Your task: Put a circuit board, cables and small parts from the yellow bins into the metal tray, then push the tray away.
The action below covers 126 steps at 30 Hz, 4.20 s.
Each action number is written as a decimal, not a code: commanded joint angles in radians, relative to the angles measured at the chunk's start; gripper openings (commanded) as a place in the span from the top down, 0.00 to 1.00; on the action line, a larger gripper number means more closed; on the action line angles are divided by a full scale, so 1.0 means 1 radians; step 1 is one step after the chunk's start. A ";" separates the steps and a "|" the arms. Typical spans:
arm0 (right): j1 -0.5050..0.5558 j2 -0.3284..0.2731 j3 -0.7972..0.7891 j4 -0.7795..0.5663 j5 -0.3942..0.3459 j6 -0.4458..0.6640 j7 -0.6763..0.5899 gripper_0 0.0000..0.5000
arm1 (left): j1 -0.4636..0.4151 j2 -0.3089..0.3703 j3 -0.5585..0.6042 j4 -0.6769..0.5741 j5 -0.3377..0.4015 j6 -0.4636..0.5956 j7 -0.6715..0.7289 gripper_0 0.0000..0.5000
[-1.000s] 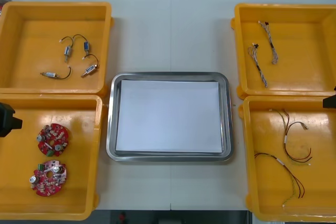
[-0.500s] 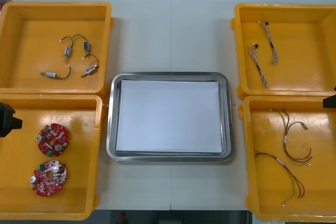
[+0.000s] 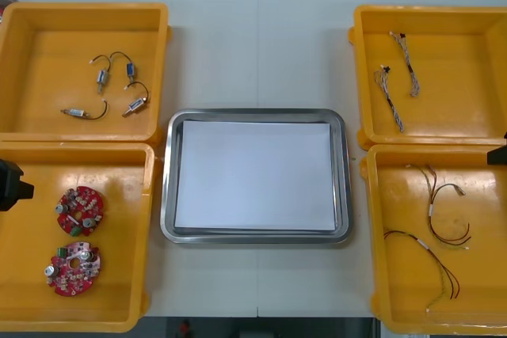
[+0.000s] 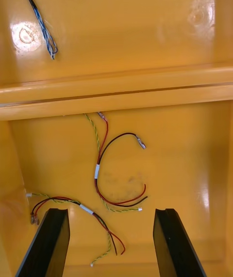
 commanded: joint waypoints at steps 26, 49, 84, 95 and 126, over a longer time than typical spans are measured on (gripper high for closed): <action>0.204 0.153 0.106 -0.007 0.119 -0.062 0.044 0.00 | 0.381 0.130 -0.105 -0.012 0.020 -0.434 -0.124 0.00; 0.266 0.154 0.316 0.165 0.230 -0.459 0.054 0.00 | 0.447 0.139 -0.248 0.073 -0.078 -0.604 -0.143 0.00; 0.286 0.153 0.358 0.177 0.312 -0.470 0.060 1.00 | 0.423 0.139 -0.366 0.174 -0.151 -0.736 -0.147 0.02; 0.269 0.147 0.183 -0.034 0.294 -0.189 0.069 1.00 | 0.421 0.139 -0.366 0.174 -0.146 -0.736 -0.143 1.00; 0.148 -0.258 -0.044 -0.292 -0.294 0.002 0.140 1.00 | 0.096 0.139 -0.103 -0.059 0.063 -0.143 -0.137 1.00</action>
